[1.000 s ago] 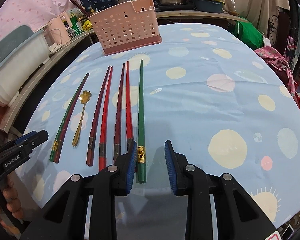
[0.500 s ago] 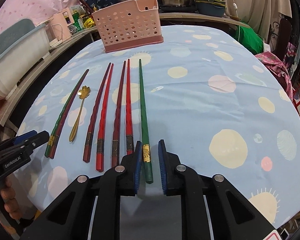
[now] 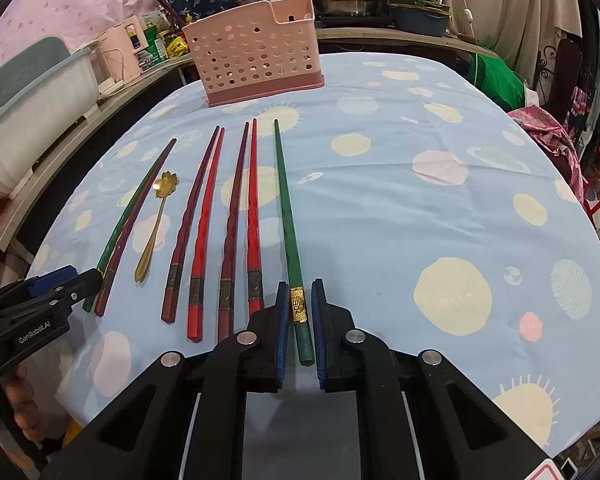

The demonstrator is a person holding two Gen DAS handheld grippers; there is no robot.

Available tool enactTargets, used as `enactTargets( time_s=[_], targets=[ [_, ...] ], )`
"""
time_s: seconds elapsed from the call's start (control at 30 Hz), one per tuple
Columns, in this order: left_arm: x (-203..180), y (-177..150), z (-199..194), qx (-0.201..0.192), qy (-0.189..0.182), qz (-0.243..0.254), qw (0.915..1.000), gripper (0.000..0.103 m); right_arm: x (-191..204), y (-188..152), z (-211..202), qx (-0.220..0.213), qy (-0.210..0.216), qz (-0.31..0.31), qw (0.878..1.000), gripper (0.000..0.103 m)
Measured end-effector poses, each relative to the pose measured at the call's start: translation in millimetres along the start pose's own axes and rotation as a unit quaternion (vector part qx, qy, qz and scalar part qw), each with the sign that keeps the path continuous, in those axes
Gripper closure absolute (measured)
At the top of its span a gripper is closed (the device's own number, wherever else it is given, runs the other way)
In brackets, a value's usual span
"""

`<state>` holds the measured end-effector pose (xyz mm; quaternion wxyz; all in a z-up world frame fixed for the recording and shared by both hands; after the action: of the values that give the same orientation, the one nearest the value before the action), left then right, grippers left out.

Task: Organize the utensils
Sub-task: 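Grasp a green chopstick with the left tool while the right tool grasps another green chopstick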

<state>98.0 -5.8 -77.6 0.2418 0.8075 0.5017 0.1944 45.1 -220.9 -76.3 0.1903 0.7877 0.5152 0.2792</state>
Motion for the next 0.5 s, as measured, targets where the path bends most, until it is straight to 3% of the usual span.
enactTargets(
  time_s=[0.2,0.5],
  targets=[
    [1,-1,0,-0.001,0.011,0.006,0.9999,0.060,0,0,0,-0.002,-0.001,-0.002,1.000,0.093],
    [15,-2,0,-0.001,0.016,-0.008,0.9998,0.090,0,0,-1,-0.003,-0.004,-0.006,1.000,0.094]
  ],
)
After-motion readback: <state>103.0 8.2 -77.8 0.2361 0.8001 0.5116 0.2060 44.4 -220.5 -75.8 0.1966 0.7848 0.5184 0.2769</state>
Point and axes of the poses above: each gripper's, at about its wrist camera, not at the fingertips, and z roughly the way its jaws point, x to its left, y to its top, the point moved 5 cm from there along z, roughly the way its jaws point, and after that the axes turned 11 degrees about z, right-handed, at the moved point
